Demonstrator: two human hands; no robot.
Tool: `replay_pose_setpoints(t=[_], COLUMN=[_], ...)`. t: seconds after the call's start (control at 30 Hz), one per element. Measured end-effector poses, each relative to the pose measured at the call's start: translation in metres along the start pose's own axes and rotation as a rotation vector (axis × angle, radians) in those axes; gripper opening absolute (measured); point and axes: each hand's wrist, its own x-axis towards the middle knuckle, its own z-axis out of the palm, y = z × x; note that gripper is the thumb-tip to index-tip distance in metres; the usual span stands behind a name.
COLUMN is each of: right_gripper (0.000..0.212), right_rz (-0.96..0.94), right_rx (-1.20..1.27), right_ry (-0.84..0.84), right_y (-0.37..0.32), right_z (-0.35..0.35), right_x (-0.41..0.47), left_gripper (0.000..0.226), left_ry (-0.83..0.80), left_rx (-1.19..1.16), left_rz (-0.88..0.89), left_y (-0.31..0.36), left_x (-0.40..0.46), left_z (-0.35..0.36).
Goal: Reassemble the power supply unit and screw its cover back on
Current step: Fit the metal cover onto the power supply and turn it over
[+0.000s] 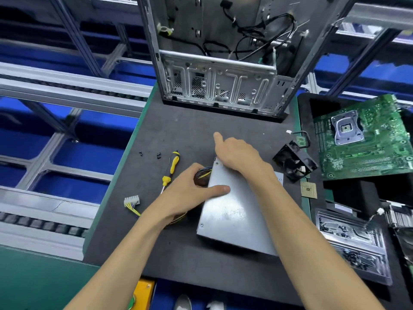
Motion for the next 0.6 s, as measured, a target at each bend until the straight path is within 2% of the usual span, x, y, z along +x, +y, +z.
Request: replay_pose_setpoints(t=[0.13, 0.27, 0.37, 0.43, 0.5, 0.6], right_gripper=[0.078, 0.087, 0.09, 0.092, 0.094, 0.095], right_rz=[-0.052, -0.084, -0.118, -0.148, -0.181, -0.219], right_rx=[-0.08, 0.009, 0.057, 0.062, 0.068, 0.048], right_ry=[-0.196, -0.341, -0.325, -0.314, -0.342, -0.364], right_y=[0.009, 0.013, 0.016, 0.016, 0.016, 0.015], right_z=[-0.008, -0.02, -0.023, -0.024, -0.026, -0.029], right_x=[-0.004, -0.011, -0.018, -0.023, -0.028, -0.035], left_gripper=[0.067, 0.068, 0.075, 0.079, 0.069, 0.039], left_ry=[-0.007, -0.029, -0.021, 0.013, -0.034, -0.084], left_rx=[-0.068, -0.147, -0.217, -0.284, -0.326, -0.363], left_rz=[0.035, 0.096, 0.084, 0.013, -0.039, -0.044], left_y=[-0.001, 0.002, 0.006, 0.013, 0.017, 0.015], left_x=[-0.008, -0.013, -0.011, -0.009, -0.005, -0.004], left_z=[0.001, 0.009, 0.015, 0.017, 0.016, 0.019])
